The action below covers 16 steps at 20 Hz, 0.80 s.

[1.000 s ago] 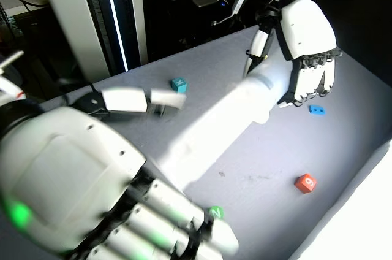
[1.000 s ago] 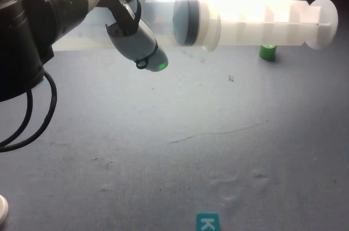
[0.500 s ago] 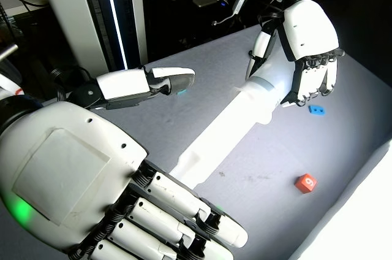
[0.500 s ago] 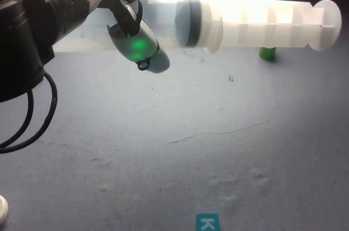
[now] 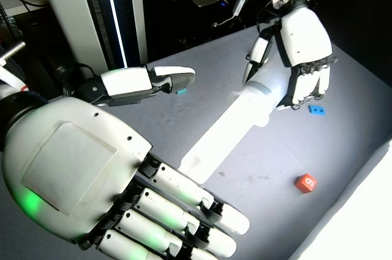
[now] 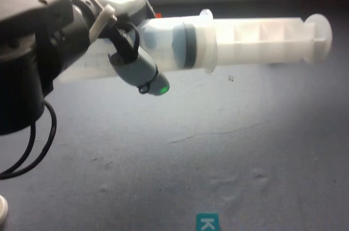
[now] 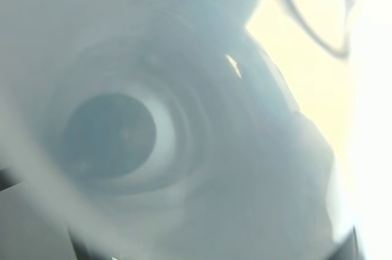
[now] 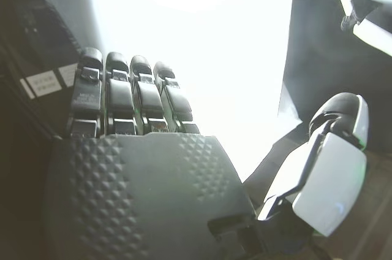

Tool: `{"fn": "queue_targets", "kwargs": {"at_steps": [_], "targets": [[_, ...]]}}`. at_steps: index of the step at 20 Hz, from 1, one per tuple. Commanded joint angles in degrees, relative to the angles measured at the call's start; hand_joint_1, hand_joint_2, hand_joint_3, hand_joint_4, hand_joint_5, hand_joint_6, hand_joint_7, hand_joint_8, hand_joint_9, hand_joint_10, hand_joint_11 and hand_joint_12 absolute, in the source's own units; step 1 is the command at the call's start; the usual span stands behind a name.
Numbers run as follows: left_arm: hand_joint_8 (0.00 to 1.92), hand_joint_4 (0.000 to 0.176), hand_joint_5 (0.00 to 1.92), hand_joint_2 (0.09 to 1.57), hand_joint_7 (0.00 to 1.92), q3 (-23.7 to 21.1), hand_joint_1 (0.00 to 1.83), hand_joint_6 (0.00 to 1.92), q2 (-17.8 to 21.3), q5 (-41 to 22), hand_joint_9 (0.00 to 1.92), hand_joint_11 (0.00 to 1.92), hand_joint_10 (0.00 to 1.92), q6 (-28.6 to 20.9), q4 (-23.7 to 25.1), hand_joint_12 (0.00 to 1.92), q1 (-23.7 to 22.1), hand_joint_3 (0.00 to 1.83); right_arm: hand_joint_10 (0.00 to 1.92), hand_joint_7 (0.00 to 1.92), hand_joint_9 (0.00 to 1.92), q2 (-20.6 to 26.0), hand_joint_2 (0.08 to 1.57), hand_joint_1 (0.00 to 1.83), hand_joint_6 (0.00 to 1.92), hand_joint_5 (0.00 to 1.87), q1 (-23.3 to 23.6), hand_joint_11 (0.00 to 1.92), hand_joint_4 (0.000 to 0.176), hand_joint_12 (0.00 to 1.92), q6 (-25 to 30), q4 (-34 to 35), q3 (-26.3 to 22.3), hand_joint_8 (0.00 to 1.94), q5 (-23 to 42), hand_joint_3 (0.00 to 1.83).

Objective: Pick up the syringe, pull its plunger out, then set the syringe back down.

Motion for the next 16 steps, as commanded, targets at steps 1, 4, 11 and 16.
{"fn": "queue_targets", "kwargs": {"at_steps": [1,4,11,16], "targets": [[1.28,0.000,0.85,1.17,0.91,0.4,1.22,1.04,-0.3,0.6,0.73,0.40,1.00,-1.9,4.7,1.49,0.4,0.00,0.00,0.00,0.00,0.4,0.59,0.20,0.00,0.00,0.5,0.02,0.000,0.02,0.4,-0.1,0.0,0.00,7.0,0.00],[1.29,0.000,0.87,1.17,0.91,0.8,1.22,1.01,-0.8,0.8,0.73,0.41,1.02,-9.2,9.3,1.49,4.1,0.00,0.00,0.00,0.01,0.3,0.58,0.24,0.00,0.00,0.4,0.03,0.000,0.03,0.4,-0.5,-0.2,0.00,7.1,0.00],[1.28,0.000,0.83,1.18,0.90,2.6,1.21,1.07,-2.7,1.6,0.73,0.39,1.00,-21.3,17.9,1.48,11.4,0.00,0.00,0.00,0.03,0.3,0.58,0.25,0.00,0.00,0.0,0.00,0.000,0.21,0.4,-1.3,-0.7,0.00,8.2,0.00],[1.25,0.000,0.87,1.16,0.93,3.2,1.22,1.02,-3.6,1.6,0.75,0.42,0.99,-29.8,23.9,1.47,16.2,0.00,0.00,0.00,0.01,0.2,0.59,0.21,0.00,0.00,0.0,0.00,0.000,0.18,0.0,-1.4,-0.8,0.00,8.4,0.01]]}}
